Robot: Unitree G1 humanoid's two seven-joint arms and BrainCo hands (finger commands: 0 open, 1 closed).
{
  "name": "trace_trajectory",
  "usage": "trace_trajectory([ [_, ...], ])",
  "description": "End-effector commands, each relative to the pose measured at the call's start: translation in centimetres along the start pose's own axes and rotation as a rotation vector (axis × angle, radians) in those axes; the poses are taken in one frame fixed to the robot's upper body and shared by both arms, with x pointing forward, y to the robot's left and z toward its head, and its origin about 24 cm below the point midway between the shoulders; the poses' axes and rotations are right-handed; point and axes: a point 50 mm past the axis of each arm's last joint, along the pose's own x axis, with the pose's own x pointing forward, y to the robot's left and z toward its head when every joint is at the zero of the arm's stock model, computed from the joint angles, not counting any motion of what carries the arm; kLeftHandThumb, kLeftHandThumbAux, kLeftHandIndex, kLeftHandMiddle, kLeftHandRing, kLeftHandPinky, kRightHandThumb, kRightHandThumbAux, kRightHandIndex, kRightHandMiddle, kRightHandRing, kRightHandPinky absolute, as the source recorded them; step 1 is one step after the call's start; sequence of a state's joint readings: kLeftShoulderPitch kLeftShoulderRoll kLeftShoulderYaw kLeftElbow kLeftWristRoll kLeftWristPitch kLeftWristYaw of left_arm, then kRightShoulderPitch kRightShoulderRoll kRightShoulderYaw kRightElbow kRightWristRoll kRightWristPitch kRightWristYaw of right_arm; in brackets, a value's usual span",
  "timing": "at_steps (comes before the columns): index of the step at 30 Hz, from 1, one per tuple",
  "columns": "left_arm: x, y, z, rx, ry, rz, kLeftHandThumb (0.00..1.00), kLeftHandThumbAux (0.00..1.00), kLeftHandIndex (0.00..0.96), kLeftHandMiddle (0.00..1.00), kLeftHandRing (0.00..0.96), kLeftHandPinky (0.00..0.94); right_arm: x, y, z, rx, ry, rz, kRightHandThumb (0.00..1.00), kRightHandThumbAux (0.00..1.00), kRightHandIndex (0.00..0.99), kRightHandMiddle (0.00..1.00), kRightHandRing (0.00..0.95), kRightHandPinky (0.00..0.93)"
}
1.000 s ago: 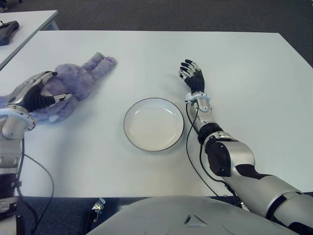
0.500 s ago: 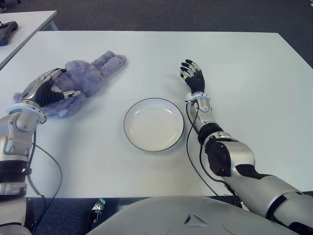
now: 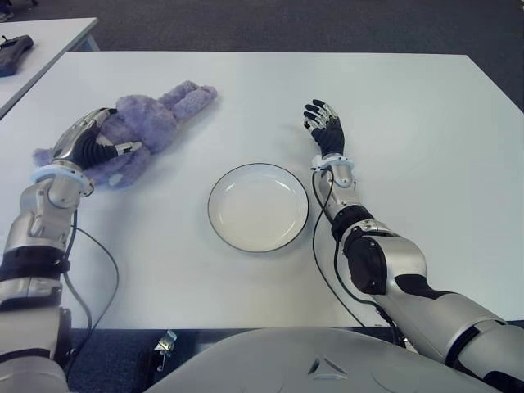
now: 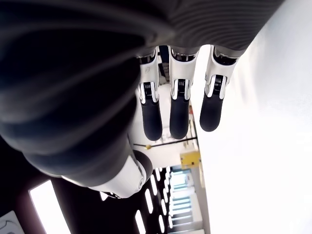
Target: Put the doll into the plate.
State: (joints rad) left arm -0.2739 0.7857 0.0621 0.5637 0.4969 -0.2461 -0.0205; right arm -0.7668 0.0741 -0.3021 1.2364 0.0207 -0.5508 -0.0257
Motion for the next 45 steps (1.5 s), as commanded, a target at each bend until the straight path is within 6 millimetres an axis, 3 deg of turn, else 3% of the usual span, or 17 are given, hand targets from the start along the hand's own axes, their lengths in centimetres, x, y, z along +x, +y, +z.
trace_trajectory([
  [1,-0.6,-5.2,-0.9,-0.007,0.059,-0.127,0.123,0.421,0.0,0.0,0.0,0.0,-6.7,-1.2,-9.4,0.075,0.445,-0.094,0.575,0.903,0.188,0.24,0.221,0.231],
  [15,-0.3,-7.0,-0.7,-0.062,0.07,-0.138,0.128,0.45,0.0,0.0,0.0,0.0,-6.5,-1.1,-9.3,0.053,0.443,-0.097,0.602,0.889,0.203,0.249,0.23,0.241],
  [18,0.1,-8.7,0.7,-0.106,0.065,-0.166,0.13,0.447,0.0,0.0,0.0,0.0,-6.5,-1.1,-9.3,0.055,0.439,-0.096,0.603,0.887,0.208,0.251,0.23,0.241],
  [35,2.1,-13.8,6.5,-0.244,0.11,-0.239,0.162,0.455,0.0,0.0,0.065,0.006,-6.6,-1.1,-9.3,0.045,0.436,-0.093,0.625,0.888,0.186,0.25,0.226,0.227],
  [45,2.1,-15.9,8.4,-0.26,0.121,-0.303,0.165,0.458,0.005,0.003,0.082,0.018,-6.6,-1.1,-9.3,0.045,0.43,-0.1,0.627,0.893,0.181,0.245,0.22,0.218],
])
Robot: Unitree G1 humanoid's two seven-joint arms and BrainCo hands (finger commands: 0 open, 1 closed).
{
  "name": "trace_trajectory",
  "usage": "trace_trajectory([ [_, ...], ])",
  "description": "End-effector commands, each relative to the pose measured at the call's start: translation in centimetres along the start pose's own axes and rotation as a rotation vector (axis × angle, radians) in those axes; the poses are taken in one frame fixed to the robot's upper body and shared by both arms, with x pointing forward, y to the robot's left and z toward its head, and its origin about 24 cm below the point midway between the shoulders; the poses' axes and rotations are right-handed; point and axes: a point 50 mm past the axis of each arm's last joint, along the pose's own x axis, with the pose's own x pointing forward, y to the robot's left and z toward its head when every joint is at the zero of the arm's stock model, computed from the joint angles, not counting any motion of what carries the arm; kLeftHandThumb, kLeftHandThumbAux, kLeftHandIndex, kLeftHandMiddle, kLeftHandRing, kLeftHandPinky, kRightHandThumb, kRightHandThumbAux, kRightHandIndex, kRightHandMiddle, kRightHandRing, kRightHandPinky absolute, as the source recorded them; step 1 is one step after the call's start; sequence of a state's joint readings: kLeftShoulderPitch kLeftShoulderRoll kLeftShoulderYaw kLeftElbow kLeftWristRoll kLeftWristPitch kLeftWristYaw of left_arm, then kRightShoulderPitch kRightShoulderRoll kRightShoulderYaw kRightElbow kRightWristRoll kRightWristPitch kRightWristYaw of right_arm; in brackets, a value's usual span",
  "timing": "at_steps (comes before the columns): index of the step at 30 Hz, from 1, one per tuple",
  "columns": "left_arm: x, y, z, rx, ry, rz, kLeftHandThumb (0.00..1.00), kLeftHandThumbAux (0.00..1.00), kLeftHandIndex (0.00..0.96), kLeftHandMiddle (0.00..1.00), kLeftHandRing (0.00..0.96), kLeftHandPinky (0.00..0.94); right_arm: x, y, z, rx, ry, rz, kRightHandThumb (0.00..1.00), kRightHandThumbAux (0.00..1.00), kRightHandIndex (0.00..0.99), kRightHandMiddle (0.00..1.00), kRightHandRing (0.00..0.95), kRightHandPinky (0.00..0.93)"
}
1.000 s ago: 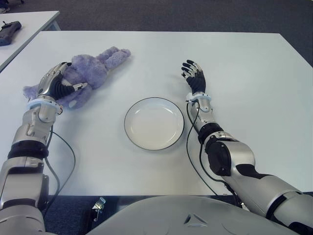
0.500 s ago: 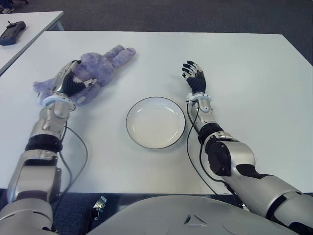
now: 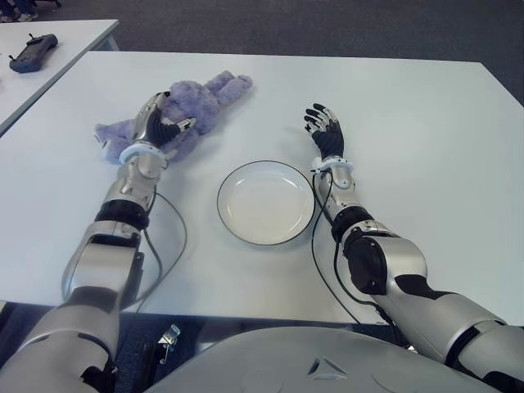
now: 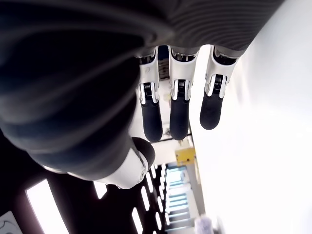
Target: Put the doll into the plate.
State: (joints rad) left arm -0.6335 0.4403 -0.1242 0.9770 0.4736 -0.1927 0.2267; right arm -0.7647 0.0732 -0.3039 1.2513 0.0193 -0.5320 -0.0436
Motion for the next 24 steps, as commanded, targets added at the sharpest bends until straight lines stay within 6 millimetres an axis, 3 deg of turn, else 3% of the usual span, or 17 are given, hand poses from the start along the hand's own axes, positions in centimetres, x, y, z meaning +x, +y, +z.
trace_trajectory([
  [1,-3.8,-8.6,-2.2,0.007,0.16,-0.32,0.176,0.455,0.012,0.003,0.086,0.017,-6.2,-1.0,-9.0,0.045,0.395,-0.08,0.631,0.896,0.184,0.246,0.219,0.212],
  [11,-4.0,-10.6,-0.6,-0.041,0.162,-0.394,0.235,0.409,0.029,0.0,0.11,0.008,-6.3,-1.0,-9.1,0.051,0.398,-0.099,0.686,0.902,0.2,0.255,0.22,0.184],
  [24,-3.8,-11.0,1.2,-0.117,0.088,-0.454,0.194,0.4,0.005,0.006,0.127,0.054,-6.4,-0.9,-9.3,0.044,0.412,-0.114,0.695,0.912,0.156,0.28,0.225,0.15],
])
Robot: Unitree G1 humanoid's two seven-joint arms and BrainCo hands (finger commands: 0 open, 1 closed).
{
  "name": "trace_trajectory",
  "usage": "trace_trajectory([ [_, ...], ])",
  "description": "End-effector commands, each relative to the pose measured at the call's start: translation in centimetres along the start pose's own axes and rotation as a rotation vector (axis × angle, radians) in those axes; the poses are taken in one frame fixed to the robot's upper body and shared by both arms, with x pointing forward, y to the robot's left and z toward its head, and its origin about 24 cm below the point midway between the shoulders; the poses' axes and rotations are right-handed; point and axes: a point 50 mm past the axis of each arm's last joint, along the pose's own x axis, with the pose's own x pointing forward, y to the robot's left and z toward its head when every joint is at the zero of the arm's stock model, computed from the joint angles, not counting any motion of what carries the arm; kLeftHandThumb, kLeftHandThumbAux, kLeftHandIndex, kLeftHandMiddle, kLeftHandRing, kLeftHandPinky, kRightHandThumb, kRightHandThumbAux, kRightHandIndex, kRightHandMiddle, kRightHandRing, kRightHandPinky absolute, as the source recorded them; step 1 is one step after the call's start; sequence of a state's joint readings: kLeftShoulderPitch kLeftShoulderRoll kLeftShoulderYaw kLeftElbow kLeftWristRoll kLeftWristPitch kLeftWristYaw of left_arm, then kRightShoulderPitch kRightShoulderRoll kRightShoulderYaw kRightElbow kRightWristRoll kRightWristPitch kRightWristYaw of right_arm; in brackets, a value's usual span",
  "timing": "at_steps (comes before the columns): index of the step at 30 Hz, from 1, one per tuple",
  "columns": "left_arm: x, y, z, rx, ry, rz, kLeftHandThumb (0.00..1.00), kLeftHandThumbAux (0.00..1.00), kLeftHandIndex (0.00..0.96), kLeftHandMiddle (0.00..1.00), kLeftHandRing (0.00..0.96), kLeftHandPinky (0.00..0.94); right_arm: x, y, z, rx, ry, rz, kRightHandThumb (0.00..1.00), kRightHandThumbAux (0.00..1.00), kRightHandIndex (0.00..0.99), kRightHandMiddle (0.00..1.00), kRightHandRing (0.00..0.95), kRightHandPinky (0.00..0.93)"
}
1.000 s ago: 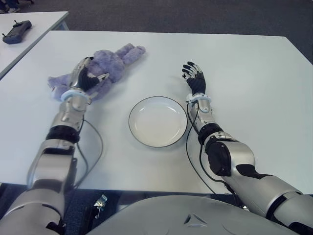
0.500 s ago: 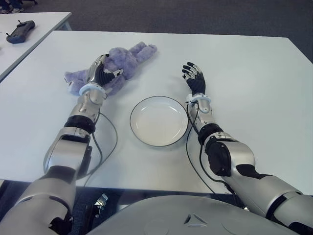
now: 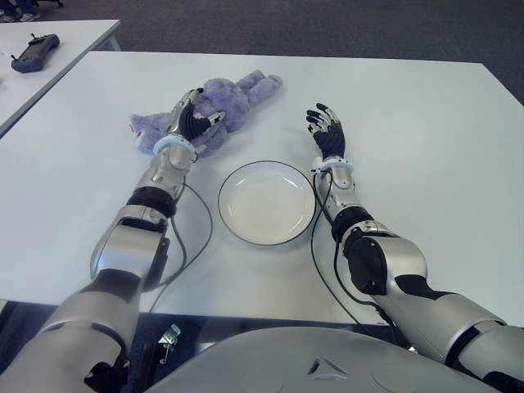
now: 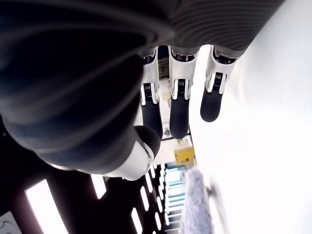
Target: Put the doll into the plate.
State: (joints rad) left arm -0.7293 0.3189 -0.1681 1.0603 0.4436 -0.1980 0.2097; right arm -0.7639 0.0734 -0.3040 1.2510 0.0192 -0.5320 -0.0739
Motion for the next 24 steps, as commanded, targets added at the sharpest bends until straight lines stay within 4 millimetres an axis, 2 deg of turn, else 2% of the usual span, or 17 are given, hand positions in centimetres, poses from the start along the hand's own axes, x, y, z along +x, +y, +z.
trace_trajectory([
  [1,-4.23,-8.03,-3.42,-0.051,0.158,-0.357,0.191,0.402,0.005,0.008,0.131,0.061,-6.39,-0.89,-9.26,0.036,0.413,-0.086,0.697,0.912,0.155,0.28,0.225,0.148],
  [6,-4.29,-7.92,-3.32,-0.043,0.134,-0.355,0.161,0.427,0.003,0.023,0.182,0.093,-6.44,-0.79,-9.34,0.031,0.422,-0.089,0.704,0.915,0.151,0.28,0.224,0.154],
  [15,-4.48,-7.79,-3.53,-0.026,0.127,-0.346,0.156,0.447,0.007,0.021,0.219,0.107,-6.51,-0.72,-9.37,0.041,0.418,-0.091,0.709,0.915,0.152,0.281,0.227,0.151],
  [20,-4.69,-7.69,-3.82,-0.007,0.124,-0.325,0.199,0.454,0.031,0.02,0.184,0.072,-6.56,-0.62,-9.4,0.05,0.418,-0.092,0.717,0.915,0.159,0.285,0.228,0.139],
  [22,-4.77,-7.66,-3.9,0.004,0.12,-0.314,0.229,0.452,0.043,0.033,0.174,0.11,-6.55,-0.55,-9.4,0.052,0.419,-0.092,0.717,0.913,0.159,0.286,0.228,0.14],
  [24,-5.01,-7.74,-4.07,0.024,0.11,-0.301,0.351,0.464,0.079,0.082,0.197,0.226,-6.54,-0.5,-9.4,0.055,0.42,-0.092,0.716,0.91,0.157,0.288,0.23,0.145],
])
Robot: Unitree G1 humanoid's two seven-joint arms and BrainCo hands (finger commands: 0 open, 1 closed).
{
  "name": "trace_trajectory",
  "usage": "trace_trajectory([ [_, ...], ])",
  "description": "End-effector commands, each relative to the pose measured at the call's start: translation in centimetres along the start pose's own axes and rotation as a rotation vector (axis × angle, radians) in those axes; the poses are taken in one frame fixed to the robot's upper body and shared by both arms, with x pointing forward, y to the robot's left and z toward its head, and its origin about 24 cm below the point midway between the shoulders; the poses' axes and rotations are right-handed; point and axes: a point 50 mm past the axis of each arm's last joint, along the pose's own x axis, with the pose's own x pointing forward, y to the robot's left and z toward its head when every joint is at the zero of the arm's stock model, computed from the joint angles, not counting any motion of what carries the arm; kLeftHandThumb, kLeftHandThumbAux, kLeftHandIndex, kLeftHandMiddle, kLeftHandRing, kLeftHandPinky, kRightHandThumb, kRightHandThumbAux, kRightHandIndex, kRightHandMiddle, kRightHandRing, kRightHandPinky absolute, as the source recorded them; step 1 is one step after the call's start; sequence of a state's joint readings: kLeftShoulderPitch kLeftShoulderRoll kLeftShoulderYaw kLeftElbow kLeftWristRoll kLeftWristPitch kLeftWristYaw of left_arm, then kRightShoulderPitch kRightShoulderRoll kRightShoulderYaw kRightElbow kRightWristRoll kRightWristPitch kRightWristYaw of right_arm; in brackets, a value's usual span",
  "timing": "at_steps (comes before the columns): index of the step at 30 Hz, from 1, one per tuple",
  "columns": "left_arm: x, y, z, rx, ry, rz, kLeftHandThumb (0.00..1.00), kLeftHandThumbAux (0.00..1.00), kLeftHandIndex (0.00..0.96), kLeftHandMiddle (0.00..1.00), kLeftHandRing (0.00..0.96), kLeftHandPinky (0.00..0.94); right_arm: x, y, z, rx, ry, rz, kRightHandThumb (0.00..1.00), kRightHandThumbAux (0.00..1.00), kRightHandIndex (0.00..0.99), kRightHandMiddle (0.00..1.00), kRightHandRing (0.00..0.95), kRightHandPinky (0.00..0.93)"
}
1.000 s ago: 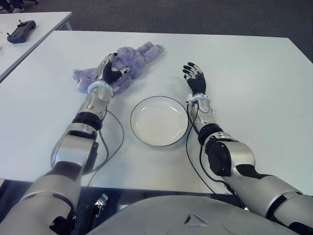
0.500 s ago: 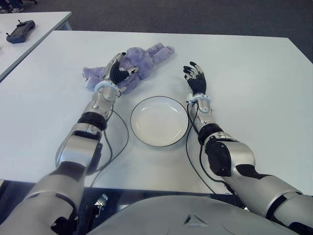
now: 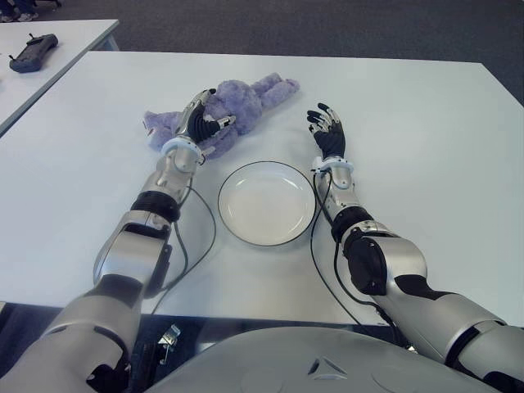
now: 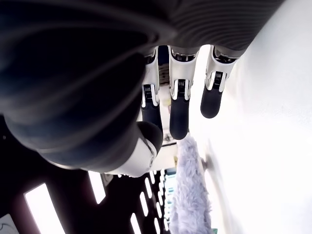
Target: Put the doll into the plate.
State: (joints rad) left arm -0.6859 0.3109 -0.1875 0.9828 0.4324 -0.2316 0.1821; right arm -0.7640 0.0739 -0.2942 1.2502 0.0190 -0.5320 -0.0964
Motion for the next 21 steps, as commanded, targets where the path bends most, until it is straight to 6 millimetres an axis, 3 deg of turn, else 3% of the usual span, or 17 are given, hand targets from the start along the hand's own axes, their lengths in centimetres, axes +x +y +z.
trace_trajectory([
  [1,-4.8,-7.1,-4.8,0.036,0.183,-0.263,0.406,0.468,0.095,0.102,0.207,0.265,-6.5,-0.5,-9.4,0.059,0.423,-0.076,0.715,0.909,0.156,0.289,0.231,0.151],
  [3,-5.1,-7.4,-5.0,0.047,0.185,-0.263,0.464,0.47,0.113,0.121,0.213,0.296,-6.6,-0.5,-9.4,0.062,0.424,-0.076,0.714,0.907,0.155,0.29,0.233,0.161],
  [4,-5.4,-7.5,-5.2,0.052,0.187,-0.265,0.58,0.459,0.139,0.127,0.213,0.311,-6.6,-0.5,-9.4,0.063,0.424,-0.076,0.713,0.907,0.158,0.293,0.237,0.163],
  [9,-6.1,-8.1,-6.0,0.069,0.22,-0.273,0.721,0.442,0.218,0.167,0.237,0.352,-6.6,-0.5,-9.5,0.072,0.423,-0.076,0.717,0.912,0.169,0.296,0.244,0.172],
  [15,-6.3,-8.2,-6.4,0.063,0.252,-0.273,0.796,0.432,0.294,0.247,0.304,0.377,-6.7,-0.6,-9.5,0.074,0.422,-0.077,0.722,0.915,0.163,0.289,0.244,0.177],
  [21,-6.5,-8.5,-6.5,0.042,0.266,-0.277,0.801,0.43,0.332,0.302,0.353,0.398,-6.8,-0.5,-9.5,0.078,0.413,-0.081,0.731,0.916,0.163,0.288,0.25,0.174],
])
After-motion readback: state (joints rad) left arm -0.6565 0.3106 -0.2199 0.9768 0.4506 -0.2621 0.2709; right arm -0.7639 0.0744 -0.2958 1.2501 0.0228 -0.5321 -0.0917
